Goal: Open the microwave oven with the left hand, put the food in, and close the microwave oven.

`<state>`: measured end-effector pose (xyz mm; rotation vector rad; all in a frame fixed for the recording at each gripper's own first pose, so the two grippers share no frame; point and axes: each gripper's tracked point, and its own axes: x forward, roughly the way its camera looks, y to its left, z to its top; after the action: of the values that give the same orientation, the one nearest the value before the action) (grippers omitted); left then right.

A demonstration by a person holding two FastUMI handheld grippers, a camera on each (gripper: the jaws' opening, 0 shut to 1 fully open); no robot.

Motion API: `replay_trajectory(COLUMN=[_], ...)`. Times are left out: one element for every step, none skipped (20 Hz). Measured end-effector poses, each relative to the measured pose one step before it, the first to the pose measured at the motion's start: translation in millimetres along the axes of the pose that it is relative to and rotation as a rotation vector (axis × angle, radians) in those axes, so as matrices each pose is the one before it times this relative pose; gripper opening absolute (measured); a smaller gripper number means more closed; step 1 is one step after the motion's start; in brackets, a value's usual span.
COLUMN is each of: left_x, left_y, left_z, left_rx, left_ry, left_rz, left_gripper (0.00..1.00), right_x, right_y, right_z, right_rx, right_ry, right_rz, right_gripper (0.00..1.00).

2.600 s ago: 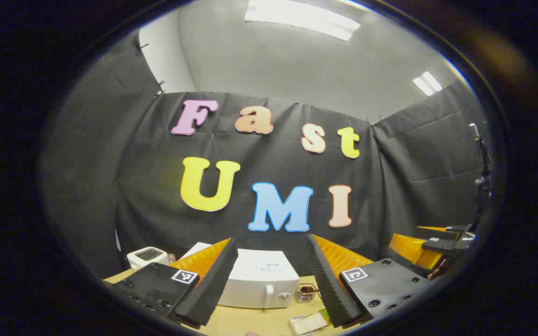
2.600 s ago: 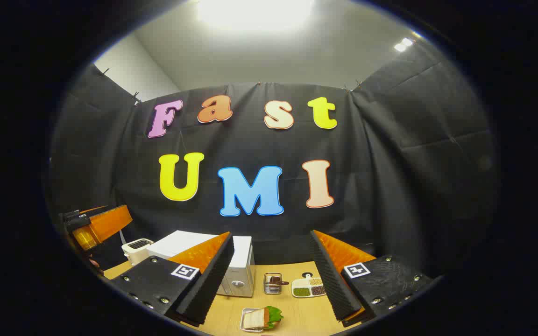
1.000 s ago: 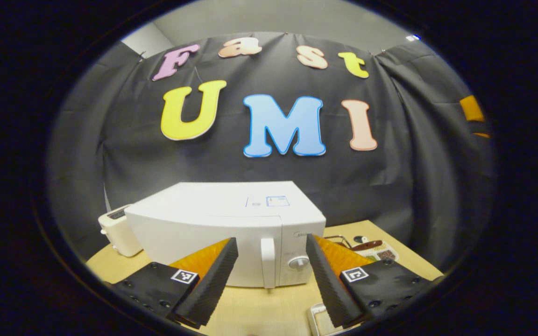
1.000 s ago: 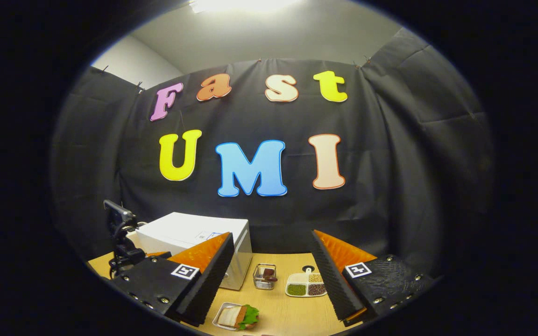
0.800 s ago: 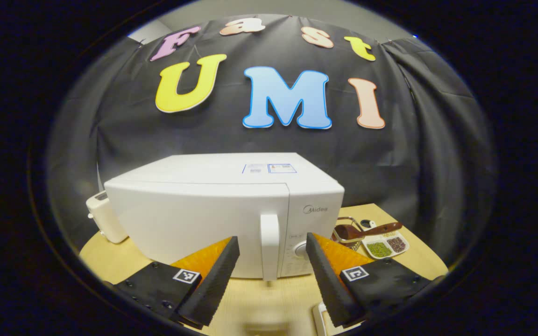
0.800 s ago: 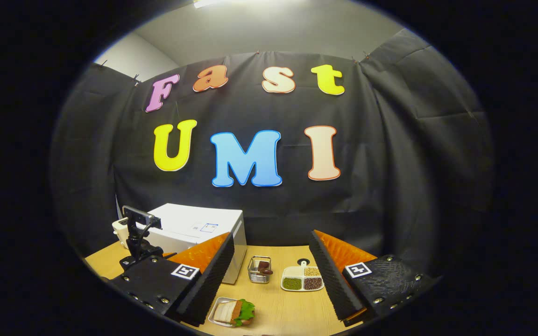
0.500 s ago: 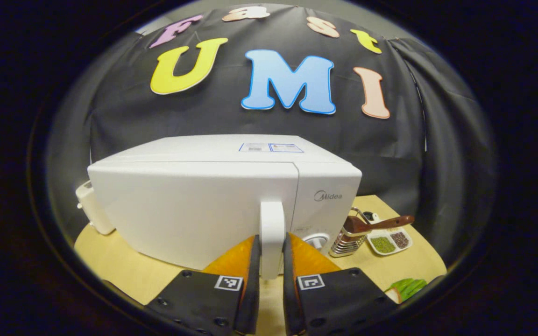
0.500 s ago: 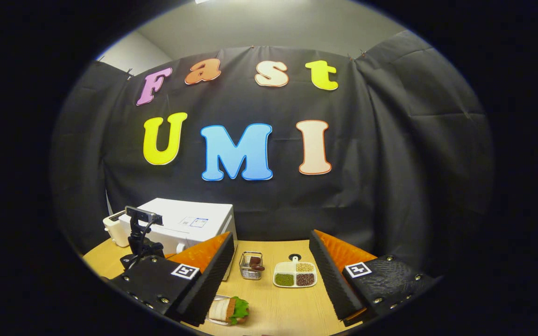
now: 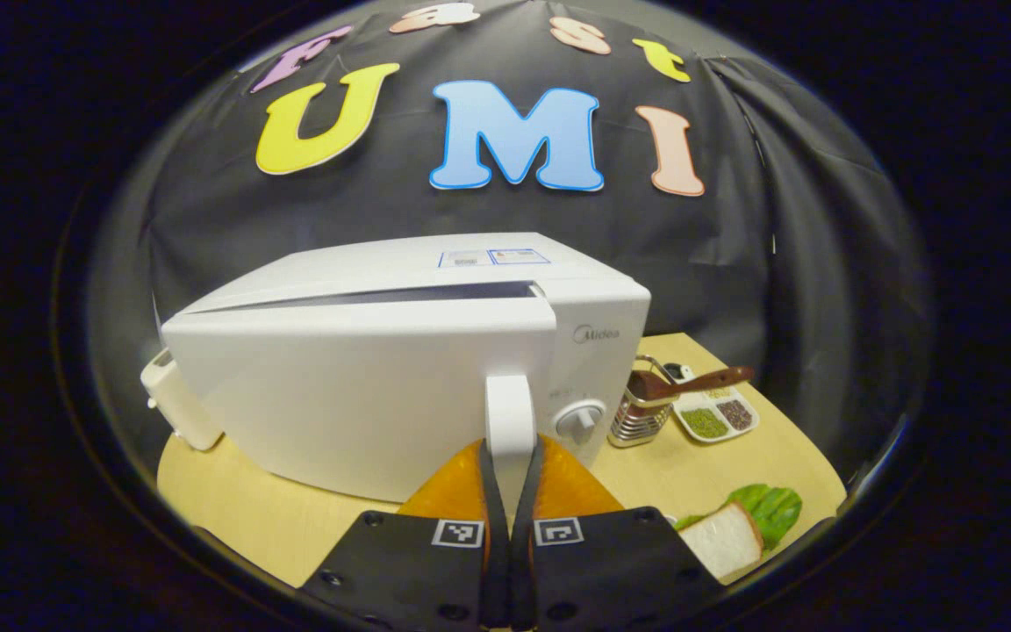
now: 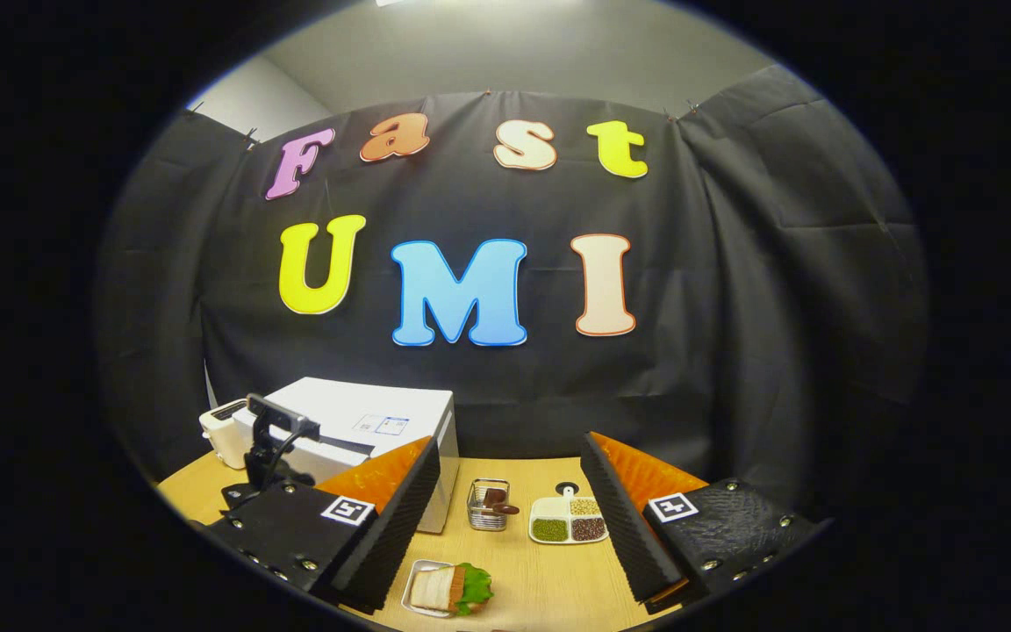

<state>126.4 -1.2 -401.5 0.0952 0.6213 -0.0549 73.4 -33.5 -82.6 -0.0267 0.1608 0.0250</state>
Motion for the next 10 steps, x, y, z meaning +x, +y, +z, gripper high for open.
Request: replay_trajectory(left_x=[-16.17, -13.61, -10.0, -11.65, -10.26, -13.13, -13.2, -13.63, -12.92, -13.78], left_y=[0.77, 2.23, 2.74, 2.51, 3.24, 3.45, 5.41, 5.56, 6.01, 7.01], left_z=[-8.91, -5.07, -5.36, -4.44, -6.07, -5.14, -6.14, -6.62, -8.05, -6.99], left_rx=[0.00122, -0.00162, -0.00112, 0.00429, 0.00432, 0.00607, 0.00414, 0.00037, 0.00139, 0.00046], left_ry=[-0.00268, 0.00788, 0.00724, 0.00837, 0.00975, 0.00534, 0.00659, 0.00803, 0.00523, 0.00615], left_rz=[-0.00378, -0.00588, -0.00663, -0.00903, -0.00817, -0.00992, -0.01065, -0.00854, -0.00621, -0.00221], left_gripper=[0.07, 0.07, 0.07, 0.06, 0.06, 0.07, 0.07, 0.07, 0.07, 0.07], right_x=[-1.07, -0.36, -1.67, -3.31, -3.5, -4.25, -4.71, -3.92, -3.91, -4.22], right_y=[6.47, 7.72, 7.57, 7.74, 8.16, 8.09, 8.71, 8.1, 7.74, 7.82], right_z=[-1.35, -3.53, -1.21, 0.75, 2.49, 1.34, 2.66, 1.04, 1.79, -0.41], right_rx=[0.00439, 0.00272, 0.00163, 0.00091, -0.0026, -0.00372, -0.00351, -0.00247, -0.00181, -0.00029], right_ry=[0.00287, 0.0072, 0.00521, -0.00014, -0.0049, -0.00601, -0.00577, -0.00603, -0.00489, -0.00224], right_rz=[0.00738, 0.01057, 0.01008, 0.00918, 0.0065, 0.00466, 0.0039, 0.00207, -0.00112, -0.00254], right_gripper=[0.98, 0.98, 0.98, 0.97, 0.97, 0.98, 0.98, 0.98, 0.98, 0.98])
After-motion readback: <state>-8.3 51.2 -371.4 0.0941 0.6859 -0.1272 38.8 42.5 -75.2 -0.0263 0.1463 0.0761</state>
